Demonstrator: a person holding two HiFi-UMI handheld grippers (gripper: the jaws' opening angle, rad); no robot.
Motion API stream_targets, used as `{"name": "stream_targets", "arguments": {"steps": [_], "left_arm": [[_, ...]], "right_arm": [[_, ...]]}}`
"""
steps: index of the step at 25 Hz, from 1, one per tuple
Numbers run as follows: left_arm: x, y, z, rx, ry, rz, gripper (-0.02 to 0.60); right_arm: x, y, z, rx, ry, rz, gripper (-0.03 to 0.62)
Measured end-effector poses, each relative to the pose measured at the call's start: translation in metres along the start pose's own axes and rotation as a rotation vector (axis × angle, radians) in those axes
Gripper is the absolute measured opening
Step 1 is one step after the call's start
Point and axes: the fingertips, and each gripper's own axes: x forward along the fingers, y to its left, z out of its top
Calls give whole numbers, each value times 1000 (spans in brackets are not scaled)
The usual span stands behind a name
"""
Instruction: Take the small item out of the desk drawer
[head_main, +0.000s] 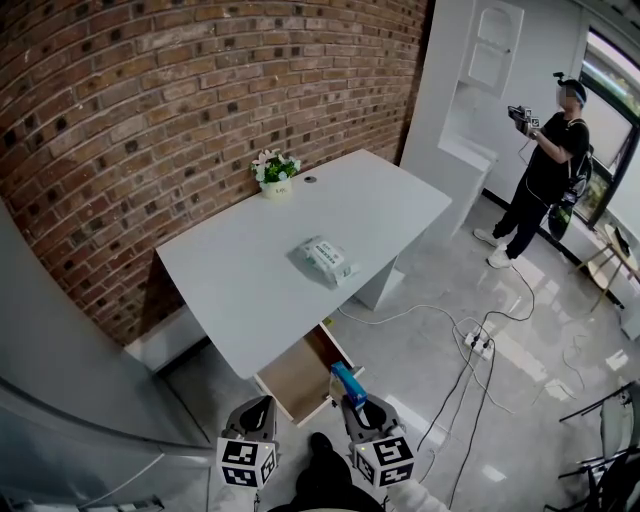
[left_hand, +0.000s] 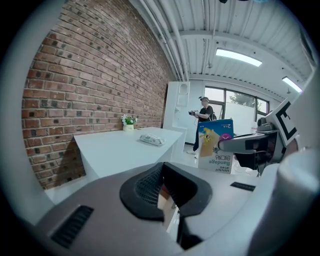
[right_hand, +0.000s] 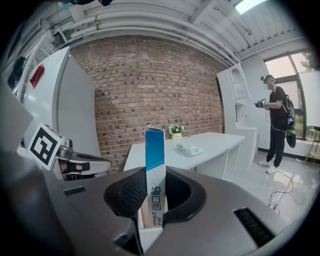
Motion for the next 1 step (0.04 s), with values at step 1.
{"name": "stream_targets", "arguments": {"steps": [1], "left_arm": [[0, -1, 0, 1, 1, 0, 17]], "right_arm": [[0, 0, -1, 1, 2, 1, 92]]}}
